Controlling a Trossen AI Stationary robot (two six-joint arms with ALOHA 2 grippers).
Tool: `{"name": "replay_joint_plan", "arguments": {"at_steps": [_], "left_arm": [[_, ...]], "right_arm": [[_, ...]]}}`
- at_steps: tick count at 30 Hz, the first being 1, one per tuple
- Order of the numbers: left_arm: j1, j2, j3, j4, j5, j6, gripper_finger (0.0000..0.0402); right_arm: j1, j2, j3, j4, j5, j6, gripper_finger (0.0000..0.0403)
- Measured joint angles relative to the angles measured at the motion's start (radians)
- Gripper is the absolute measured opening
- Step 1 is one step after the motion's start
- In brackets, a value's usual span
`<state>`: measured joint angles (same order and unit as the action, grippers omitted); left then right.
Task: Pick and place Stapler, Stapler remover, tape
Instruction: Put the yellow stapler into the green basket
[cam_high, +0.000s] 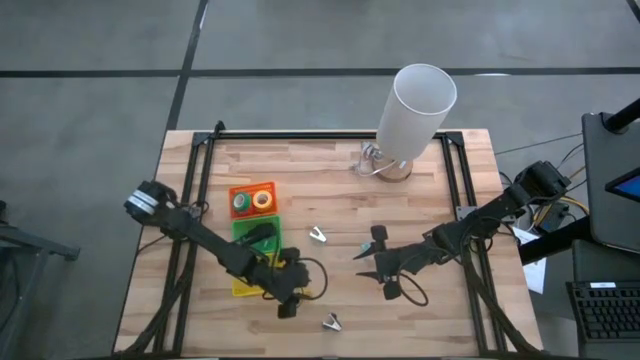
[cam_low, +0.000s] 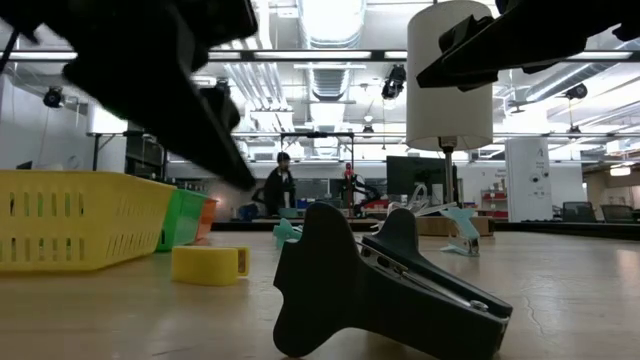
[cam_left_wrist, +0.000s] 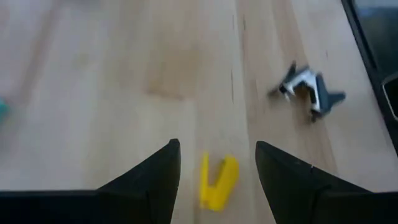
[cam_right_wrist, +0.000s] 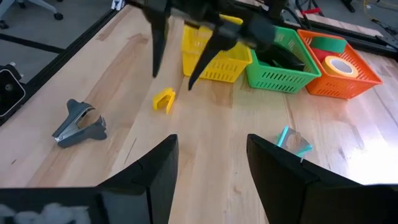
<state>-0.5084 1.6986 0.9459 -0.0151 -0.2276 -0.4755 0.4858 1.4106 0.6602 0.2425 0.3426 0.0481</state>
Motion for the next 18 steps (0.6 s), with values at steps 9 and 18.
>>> {"name": "replay_joint_plan", "arguments": {"at_steps": [9,18], "left_arm": [[-0.007,0.090,0.010,0.013,0.071,-0.058,0.0209],[-0.010,0.129,0.010,0.010,0.068,-0.051,0.0208]], "right_arm": [[0.000,0.000,-0.002,0.003,0.000,-0.002,0.0169],[0.000,0.000,-0.002,0.007,0.000,-0.002,0.0156]]}}
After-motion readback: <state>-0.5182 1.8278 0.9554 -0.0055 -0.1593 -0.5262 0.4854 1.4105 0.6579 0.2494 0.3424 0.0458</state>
